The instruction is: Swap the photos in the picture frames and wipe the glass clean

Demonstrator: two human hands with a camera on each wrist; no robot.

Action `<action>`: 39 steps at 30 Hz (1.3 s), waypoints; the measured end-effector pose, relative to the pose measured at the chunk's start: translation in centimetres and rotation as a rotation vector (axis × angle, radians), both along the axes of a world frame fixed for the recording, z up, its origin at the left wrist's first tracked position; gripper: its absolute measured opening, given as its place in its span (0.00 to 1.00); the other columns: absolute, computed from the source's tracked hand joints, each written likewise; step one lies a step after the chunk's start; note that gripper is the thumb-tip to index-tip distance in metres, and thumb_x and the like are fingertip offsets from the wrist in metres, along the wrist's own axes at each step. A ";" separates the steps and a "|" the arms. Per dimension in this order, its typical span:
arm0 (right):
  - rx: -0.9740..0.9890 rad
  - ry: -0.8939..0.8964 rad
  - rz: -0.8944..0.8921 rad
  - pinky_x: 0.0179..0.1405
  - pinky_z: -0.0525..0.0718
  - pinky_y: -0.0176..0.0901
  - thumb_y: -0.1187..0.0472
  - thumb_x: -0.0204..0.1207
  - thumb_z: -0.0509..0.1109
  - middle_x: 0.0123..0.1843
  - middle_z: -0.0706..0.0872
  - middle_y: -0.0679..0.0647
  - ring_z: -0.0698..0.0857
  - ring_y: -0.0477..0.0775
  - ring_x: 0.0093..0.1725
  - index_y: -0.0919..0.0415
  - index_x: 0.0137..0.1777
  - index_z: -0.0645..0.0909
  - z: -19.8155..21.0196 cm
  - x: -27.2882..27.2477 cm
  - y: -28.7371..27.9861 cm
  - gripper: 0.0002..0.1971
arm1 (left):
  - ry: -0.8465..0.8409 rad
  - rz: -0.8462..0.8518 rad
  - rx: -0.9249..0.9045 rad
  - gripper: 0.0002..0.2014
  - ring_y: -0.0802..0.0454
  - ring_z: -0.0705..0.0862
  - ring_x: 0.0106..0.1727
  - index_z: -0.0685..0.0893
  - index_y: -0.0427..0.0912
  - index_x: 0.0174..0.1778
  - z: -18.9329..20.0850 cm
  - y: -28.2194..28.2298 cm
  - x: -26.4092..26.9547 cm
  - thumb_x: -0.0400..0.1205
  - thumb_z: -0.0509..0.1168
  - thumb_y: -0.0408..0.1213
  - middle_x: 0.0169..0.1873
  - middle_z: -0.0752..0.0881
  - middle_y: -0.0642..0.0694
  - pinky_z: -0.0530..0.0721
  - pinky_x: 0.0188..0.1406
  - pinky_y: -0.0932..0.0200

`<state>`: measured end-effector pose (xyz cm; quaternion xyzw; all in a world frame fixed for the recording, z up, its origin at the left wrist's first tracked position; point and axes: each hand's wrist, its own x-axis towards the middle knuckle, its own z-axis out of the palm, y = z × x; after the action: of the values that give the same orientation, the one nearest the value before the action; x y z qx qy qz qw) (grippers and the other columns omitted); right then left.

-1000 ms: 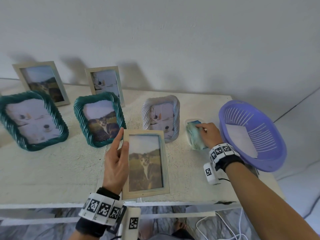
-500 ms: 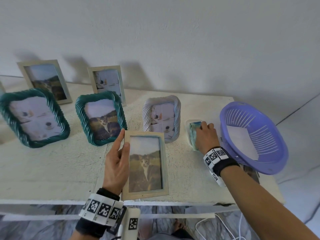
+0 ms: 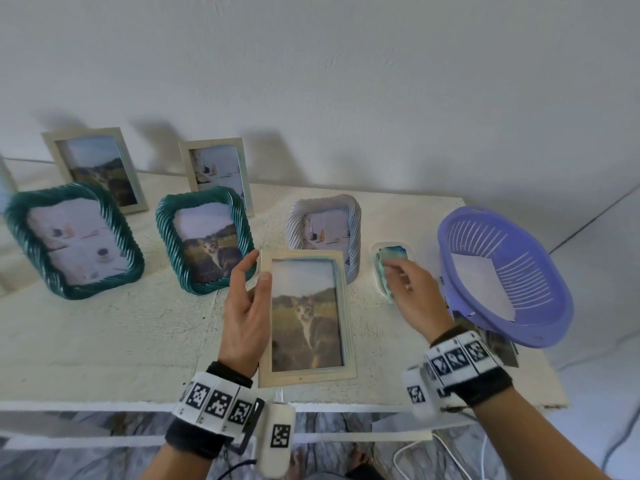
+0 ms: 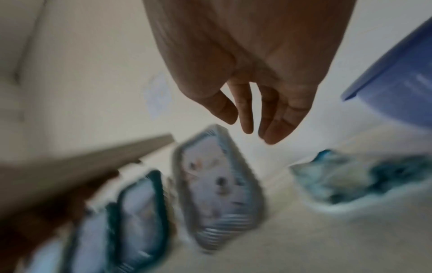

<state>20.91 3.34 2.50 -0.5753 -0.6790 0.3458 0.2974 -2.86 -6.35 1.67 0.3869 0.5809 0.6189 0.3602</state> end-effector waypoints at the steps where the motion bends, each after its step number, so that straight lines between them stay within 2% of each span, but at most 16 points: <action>1: -0.170 0.230 0.030 0.46 0.83 0.32 0.59 0.86 0.61 0.53 0.87 0.57 0.86 0.50 0.45 0.66 0.66 0.80 0.9 -0.8 -1.6 0.15 | -0.025 0.008 -0.007 0.13 0.43 0.84 0.38 0.73 0.54 0.70 0.3 0.1 0.0 0.90 0.57 0.42 0.39 0.89 0.36 0.85 0.40 0.44; 4: -0.619 0.752 0.126 0.42 0.85 0.51 0.51 0.84 0.61 0.48 0.89 0.62 0.88 0.58 0.42 0.64 0.62 0.84 2.3 -2.6 -5.0 0.19 | -0.137 -0.003 -0.048 0.07 0.45 0.83 0.35 0.74 0.53 0.62 1.7 0.7 0.8 0.90 0.58 0.38 0.33 0.86 0.41 0.83 0.38 0.47; 6: -0.662 0.903 0.112 0.46 0.84 0.53 0.52 0.82 0.62 0.50 0.87 0.66 0.88 0.61 0.45 0.68 0.61 0.82 2.7 -3.2 -6.0 0.20 | -0.195 -0.049 -0.082 0.08 0.53 0.86 0.32 0.73 0.47 0.64 2.2 1.0 1.3 0.89 0.59 0.38 0.30 0.89 0.50 0.87 0.36 0.53; 9: -0.535 1.000 0.040 0.52 0.83 0.57 0.54 0.79 0.65 0.52 0.80 0.69 0.82 0.66 0.51 0.70 0.61 0.77 3.1 -3.6 -6.4 0.19 | -0.172 -0.160 -0.163 0.29 0.51 0.89 0.53 0.71 0.48 0.74 2.4 1.2 1.7 0.81 0.68 0.55 0.52 0.90 0.48 0.87 0.57 0.46; 11: -0.431 0.921 0.075 0.49 0.84 0.56 0.52 0.80 0.64 0.52 0.83 0.67 0.84 0.64 0.50 0.66 0.62 0.76 3.6 -3.8 -6.6 0.19 | -0.078 -0.288 -0.239 0.45 0.52 0.83 0.64 0.66 0.54 0.81 2.6 1.0 2.1 0.69 0.70 0.69 0.69 0.81 0.48 0.83 0.64 0.47; 14: -0.307 0.805 0.220 0.43 0.88 0.56 0.54 0.84 0.60 0.55 0.87 0.60 0.88 0.59 0.48 0.58 0.65 0.80 4.1 -4.6 -7.6 0.15 | -0.139 -0.447 -0.262 0.34 0.64 0.85 0.58 0.70 0.65 0.73 3.2 0.6 3.1 0.71 0.68 0.69 0.65 0.81 0.56 0.85 0.51 0.63; 16: -0.179 0.650 0.300 0.45 0.89 0.59 0.59 0.86 0.62 0.55 0.87 0.57 0.88 0.59 0.49 0.56 0.69 0.79 4.0 -5.3 -8.2 0.14 | -0.223 -0.519 -0.239 0.35 0.53 0.86 0.64 0.75 0.58 0.73 3.7 0.4 3.4 0.73 0.67 0.71 0.65 0.85 0.49 0.85 0.62 0.47; 18: -0.028 0.462 0.336 0.47 0.89 0.52 0.60 0.84 0.67 0.55 0.84 0.52 0.87 0.56 0.50 0.51 0.72 0.76 3.7 -5.8 -8.6 0.18 | -0.383 -0.569 -0.213 0.45 0.38 0.83 0.68 0.75 0.44 0.76 3.7 0.1 3.6 0.70 0.69 0.72 0.67 0.84 0.37 0.80 0.69 0.35; 20: 0.079 0.349 0.335 0.45 0.87 0.42 0.57 0.81 0.71 0.55 0.81 0.49 0.85 0.54 0.49 0.48 0.75 0.72 3.2 -6.0 -8.7 0.23 | -0.495 -0.573 -0.213 0.46 0.39 0.85 0.66 0.76 0.38 0.74 4.2 -0.1 3.4 0.68 0.71 0.69 0.63 0.86 0.35 0.83 0.65 0.41; 22: 0.130 0.275 0.319 0.44 0.87 0.43 0.53 0.79 0.72 0.54 0.81 0.48 0.85 0.52 0.46 0.48 0.76 0.70 3.0 -5.8 -8.5 0.26 | -0.480 -0.562 -0.214 0.43 0.44 0.88 0.57 0.79 0.36 0.69 4.4 -0.1 3.2 0.68 0.67 0.68 0.52 0.88 0.39 0.87 0.56 0.50; 25: 0.144 0.179 0.292 0.40 0.87 0.48 0.48 0.77 0.74 0.50 0.81 0.45 0.84 0.50 0.41 0.45 0.73 0.73 3.0 -5.1 -8.1 0.26 | -0.357 -0.525 -0.213 0.48 0.41 0.86 0.60 0.81 0.37 0.68 4.1 0.1 2.9 0.64 0.70 0.74 0.56 0.87 0.36 0.85 0.60 0.46; 28: 0.311 0.020 0.292 0.34 0.84 0.45 0.45 0.74 0.73 0.44 0.80 0.41 0.81 0.47 0.36 0.48 0.68 0.78 3.5 -4.2 -7.6 0.23 | -0.284 -0.480 -0.232 0.51 0.47 0.86 0.60 0.81 0.48 0.71 4.0 0.0 2.7 0.57 0.71 0.78 0.58 0.88 0.49 0.83 0.55 0.47; 30: 0.418 -0.102 0.265 0.31 0.81 0.44 0.44 0.73 0.70 0.39 0.77 0.39 0.78 0.44 0.33 0.51 0.62 0.82 4.0 -3.4 -7.1 0.20 | -0.245 -0.456 -0.261 0.53 0.50 0.84 0.65 0.77 0.52 0.75 4.0 -0.1 2.6 0.56 0.70 0.80 0.64 0.86 0.51 0.83 0.60 0.44; 34: 0.543 -0.427 0.173 0.23 0.79 0.43 0.41 0.76 0.64 0.25 0.79 0.42 0.79 0.43 0.24 0.48 0.56 0.86 4.5 -2.7 -6.9 0.17 | -0.184 -0.414 -0.250 0.48 0.68 0.84 0.60 0.71 0.55 0.80 4.3 0.0 2.9 0.63 0.68 0.71 0.67 0.83 0.57 0.81 0.67 0.45; 36: 0.382 -0.263 0.204 0.25 0.83 0.45 0.48 0.83 0.64 0.27 0.86 0.46 0.83 0.46 0.22 0.48 0.60 0.85 4.5 -3.1 -7.8 0.12 | -0.153 -0.388 -0.255 0.48 0.72 0.83 0.57 0.66 0.55 0.83 4.6 0.1 3.3 0.65 0.69 0.68 0.66 0.82 0.59 0.82 0.61 0.52; 39: -0.135 0.347 0.134 0.29 0.84 0.46 0.55 0.87 0.62 0.38 0.92 0.55 0.90 0.58 0.28 0.52 0.60 0.87 5.4 -3.7 -8.9 0.12 | -0.033 -0.382 -0.250 0.57 0.58 0.79 0.70 0.59 0.58 0.85 4.7 -0.1 3.6 0.60 0.70 0.73 0.74 0.76 0.53 0.80 0.69 0.50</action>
<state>17.16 -5.58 7.87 -0.4794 -0.6296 0.5032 0.3471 0.78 -6.47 6.37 0.4322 0.5634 0.4688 0.5253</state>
